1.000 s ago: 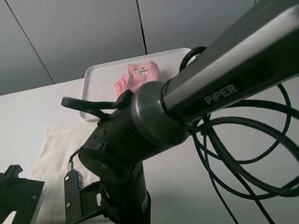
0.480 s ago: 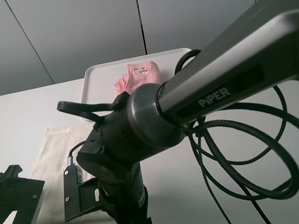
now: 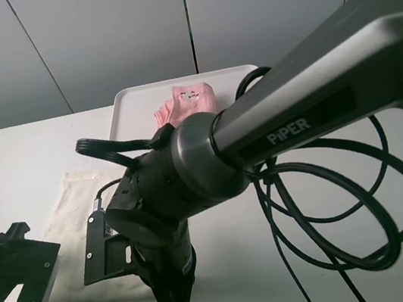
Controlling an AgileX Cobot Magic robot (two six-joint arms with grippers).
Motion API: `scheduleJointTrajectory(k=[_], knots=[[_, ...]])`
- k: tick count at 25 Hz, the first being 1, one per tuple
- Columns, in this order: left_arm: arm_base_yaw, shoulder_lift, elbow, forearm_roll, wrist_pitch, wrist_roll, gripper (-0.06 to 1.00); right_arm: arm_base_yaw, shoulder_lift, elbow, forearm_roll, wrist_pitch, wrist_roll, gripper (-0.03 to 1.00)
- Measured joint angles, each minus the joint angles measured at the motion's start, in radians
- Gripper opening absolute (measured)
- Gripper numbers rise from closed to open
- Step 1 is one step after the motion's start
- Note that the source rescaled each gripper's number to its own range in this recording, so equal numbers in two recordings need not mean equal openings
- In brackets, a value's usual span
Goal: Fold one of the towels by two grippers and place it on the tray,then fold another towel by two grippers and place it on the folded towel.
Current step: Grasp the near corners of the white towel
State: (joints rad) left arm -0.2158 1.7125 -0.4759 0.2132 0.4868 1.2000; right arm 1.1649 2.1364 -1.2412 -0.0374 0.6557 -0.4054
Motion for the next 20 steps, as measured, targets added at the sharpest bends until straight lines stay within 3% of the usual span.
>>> scheduleJointTrajectory(k=[17,20], knots=[[0.000,0.004,0.000,0.000,-0.064,-0.030,0.99,0.000,0.000,0.000,-0.001,0.000,0.002,0.00],[0.000,0.006,0.000,0.002,-0.086,-0.030,0.89,0.000,0.000,0.000,-0.001,0.000,0.002,0.00]])
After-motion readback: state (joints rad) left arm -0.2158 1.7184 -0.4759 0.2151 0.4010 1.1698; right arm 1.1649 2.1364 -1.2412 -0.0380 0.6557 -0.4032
